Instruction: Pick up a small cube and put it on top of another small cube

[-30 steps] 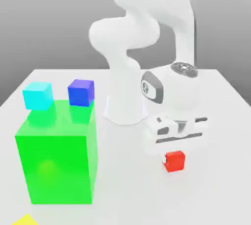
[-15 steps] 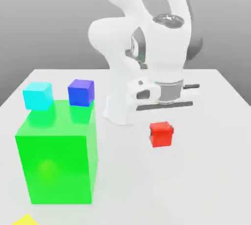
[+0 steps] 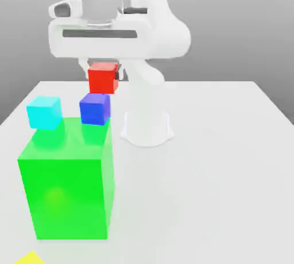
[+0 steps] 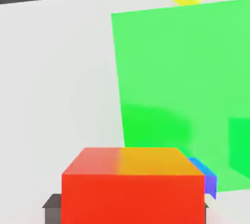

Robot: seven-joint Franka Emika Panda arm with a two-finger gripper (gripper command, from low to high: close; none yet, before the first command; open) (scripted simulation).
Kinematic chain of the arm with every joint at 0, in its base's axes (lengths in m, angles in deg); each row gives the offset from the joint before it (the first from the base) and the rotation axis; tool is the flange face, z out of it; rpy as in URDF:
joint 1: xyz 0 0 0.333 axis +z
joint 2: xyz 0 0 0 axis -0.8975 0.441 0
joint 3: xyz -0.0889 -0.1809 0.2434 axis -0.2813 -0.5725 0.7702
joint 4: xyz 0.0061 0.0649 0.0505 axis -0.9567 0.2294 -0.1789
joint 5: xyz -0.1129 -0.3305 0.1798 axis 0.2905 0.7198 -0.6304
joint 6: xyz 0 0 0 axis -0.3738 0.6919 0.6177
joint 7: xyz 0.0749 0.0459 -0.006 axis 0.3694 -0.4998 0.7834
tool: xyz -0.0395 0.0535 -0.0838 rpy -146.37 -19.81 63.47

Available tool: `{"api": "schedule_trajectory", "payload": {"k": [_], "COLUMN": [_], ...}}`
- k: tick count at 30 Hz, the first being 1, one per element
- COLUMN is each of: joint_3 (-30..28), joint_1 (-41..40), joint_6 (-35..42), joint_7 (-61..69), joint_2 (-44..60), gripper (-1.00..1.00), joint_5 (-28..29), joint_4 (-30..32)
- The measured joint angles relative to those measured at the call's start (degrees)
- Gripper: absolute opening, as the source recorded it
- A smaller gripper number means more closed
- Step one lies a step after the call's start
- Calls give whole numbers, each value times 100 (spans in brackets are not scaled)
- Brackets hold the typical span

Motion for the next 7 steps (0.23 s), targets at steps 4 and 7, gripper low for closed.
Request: {"api": "schedule_trajectory", "payload": {"k": [4, 7], "joint_3": [-145, -145], "joint_1": [-116, -116], "joint_6": [-719, -719], "joint_7": [13, 13], "joint_2": [133, 133], "gripper": [100, 100], "joint_5": [145, 145], "joint_4": [586, 586]}}
